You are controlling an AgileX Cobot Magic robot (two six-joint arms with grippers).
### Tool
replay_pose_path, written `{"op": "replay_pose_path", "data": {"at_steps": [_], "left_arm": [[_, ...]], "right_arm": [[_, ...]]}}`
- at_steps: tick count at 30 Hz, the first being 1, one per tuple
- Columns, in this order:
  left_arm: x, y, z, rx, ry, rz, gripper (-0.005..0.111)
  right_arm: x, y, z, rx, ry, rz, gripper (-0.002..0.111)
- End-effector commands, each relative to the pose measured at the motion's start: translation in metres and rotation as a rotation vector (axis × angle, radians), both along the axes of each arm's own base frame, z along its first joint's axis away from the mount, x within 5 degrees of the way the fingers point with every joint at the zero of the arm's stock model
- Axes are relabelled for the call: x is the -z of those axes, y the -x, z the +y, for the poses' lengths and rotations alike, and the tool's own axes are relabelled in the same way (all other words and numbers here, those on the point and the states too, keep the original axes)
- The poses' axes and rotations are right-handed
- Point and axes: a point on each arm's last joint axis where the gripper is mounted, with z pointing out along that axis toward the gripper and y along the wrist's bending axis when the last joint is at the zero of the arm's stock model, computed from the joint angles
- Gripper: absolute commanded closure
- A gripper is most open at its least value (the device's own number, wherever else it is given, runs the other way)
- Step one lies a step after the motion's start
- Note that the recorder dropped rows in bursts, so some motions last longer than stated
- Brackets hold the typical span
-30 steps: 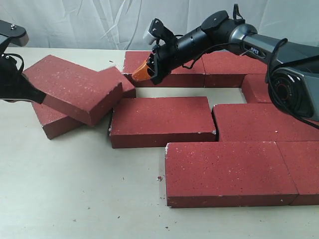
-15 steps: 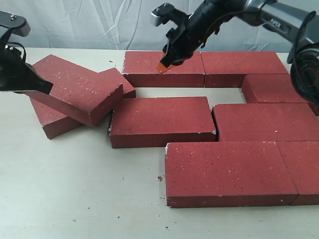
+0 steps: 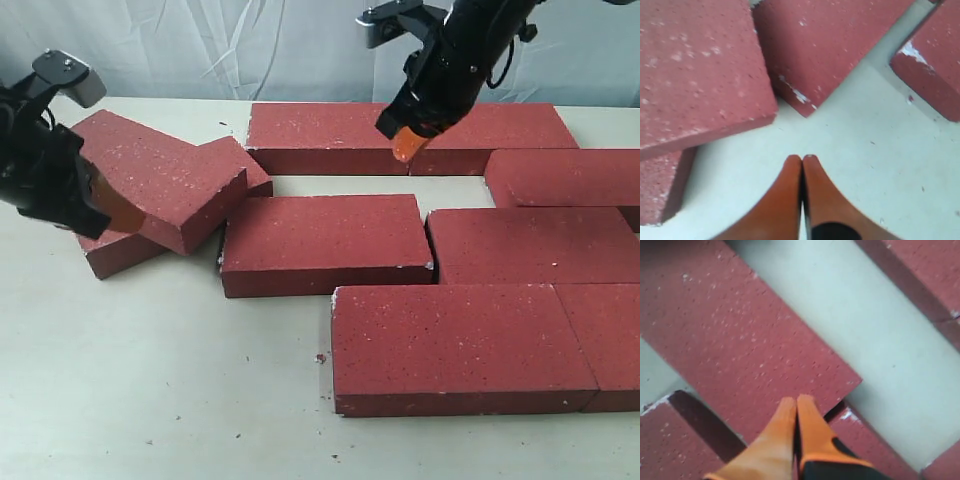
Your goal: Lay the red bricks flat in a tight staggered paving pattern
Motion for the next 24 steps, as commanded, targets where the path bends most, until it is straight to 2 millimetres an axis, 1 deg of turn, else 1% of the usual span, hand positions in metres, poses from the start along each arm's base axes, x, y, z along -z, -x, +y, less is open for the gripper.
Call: {"op": "replay_pose_path", "data": {"at_steps": [1, 4, 7, 10, 12, 14, 15, 19, 24], "left_arm": [[0.012, 0.011, -0.007, 0.179, -0.074, 0.079, 0.107], [0.022, 0.006, -0.005, 0.184, -0.123, 0.079, 0.107], [0.035, 0.001, -0.002, 0.188, -0.169, 0.107, 0.107], [0.053, -0.006, 0.001, 0.171, -0.207, 0.146, 0.107], [0.065, -0.017, 0.003, 0.117, -0.227, 0.109, 0.107], [0.074, -0.029, 0.006, 0.014, -0.249, 0.06, 0.107], [0.077, -0.032, 0.006, -0.003, -0.256, 0.046, 0.107], [0.082, -0.033, 0.009, 0.022, -0.294, 0.042, 0.107], [0.084, -0.04, 0.012, 0.005, -0.334, -0.024, 0.107]], "right_arm": [[0.007, 0.023, -0.002, 0.044, -0.08, 0.031, 0.109], [0.026, 0.04, 0.0, -0.027, -0.14, 0.061, 0.109], [0.043, 0.055, 0.0, -0.047, -0.205, 0.035, 0.109], [0.05, 0.068, -0.002, -0.087, -0.235, -0.005, 0.109], [0.053, 0.075, -0.004, -0.129, -0.229, -0.004, 0.109], [0.052, 0.077, -0.005, -0.156, -0.228, -0.001, 0.109], [0.052, 0.077, -0.005, -0.156, -0.228, -0.004, 0.109], [0.052, 0.077, -0.005, -0.157, -0.224, -0.008, 0.109], [0.052, 0.077, -0.005, -0.159, -0.22, -0.008, 0.109]]}}
